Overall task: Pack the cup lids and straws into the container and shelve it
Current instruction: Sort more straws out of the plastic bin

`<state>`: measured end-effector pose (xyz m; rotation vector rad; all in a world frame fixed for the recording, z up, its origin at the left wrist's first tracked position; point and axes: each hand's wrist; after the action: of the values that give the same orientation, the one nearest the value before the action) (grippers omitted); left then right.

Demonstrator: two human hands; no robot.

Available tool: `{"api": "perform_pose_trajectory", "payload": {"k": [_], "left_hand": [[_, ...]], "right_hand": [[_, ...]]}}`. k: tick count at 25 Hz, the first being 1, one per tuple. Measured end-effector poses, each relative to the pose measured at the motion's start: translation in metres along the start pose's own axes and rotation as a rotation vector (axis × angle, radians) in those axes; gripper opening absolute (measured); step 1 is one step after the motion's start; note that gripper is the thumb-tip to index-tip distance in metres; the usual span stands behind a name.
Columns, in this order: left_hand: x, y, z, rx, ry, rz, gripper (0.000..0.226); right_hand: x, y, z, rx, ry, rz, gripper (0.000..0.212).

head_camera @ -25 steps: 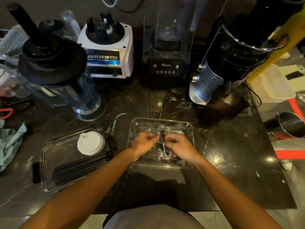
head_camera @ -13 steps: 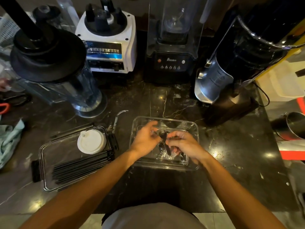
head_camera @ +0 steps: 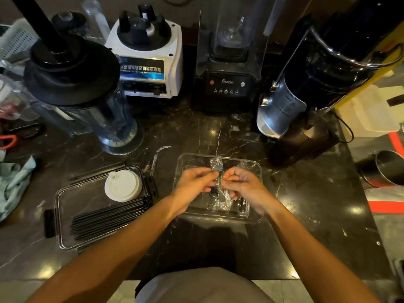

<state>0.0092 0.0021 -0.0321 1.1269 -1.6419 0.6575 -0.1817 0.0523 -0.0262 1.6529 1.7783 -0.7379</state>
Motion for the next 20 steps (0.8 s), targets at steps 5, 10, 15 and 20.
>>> {"api": "perform_pose_trajectory", "payload": {"k": [5,10,15,20], "left_hand": [[0.011,-0.010,-0.005,0.173,0.070,-0.078,0.009],[0.015,-0.026,-0.007,0.231,0.129,-0.079,0.009],[0.012,-0.031,-0.007,0.253,0.088,-0.128,0.009],[0.009,-0.025,-0.002,0.171,0.087,-0.018,0.017]], "right_hand": [[0.006,0.010,0.013,0.164,0.085,-0.124,0.008],[0.014,0.037,0.022,0.323,0.107,-1.091,0.031],[0.012,0.027,0.022,0.305,0.091,-0.836,0.009],[-0.007,-0.010,-0.008,0.099,0.008,-0.491,0.005]]}}
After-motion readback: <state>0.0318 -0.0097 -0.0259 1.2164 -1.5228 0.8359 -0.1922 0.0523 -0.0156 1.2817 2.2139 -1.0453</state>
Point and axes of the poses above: each hand's wrist, its own z-axis towards the middle knuckle, its own y-axis out of the palm, x = y × z, and after that the axes turned 11 degrees about y, right-handed
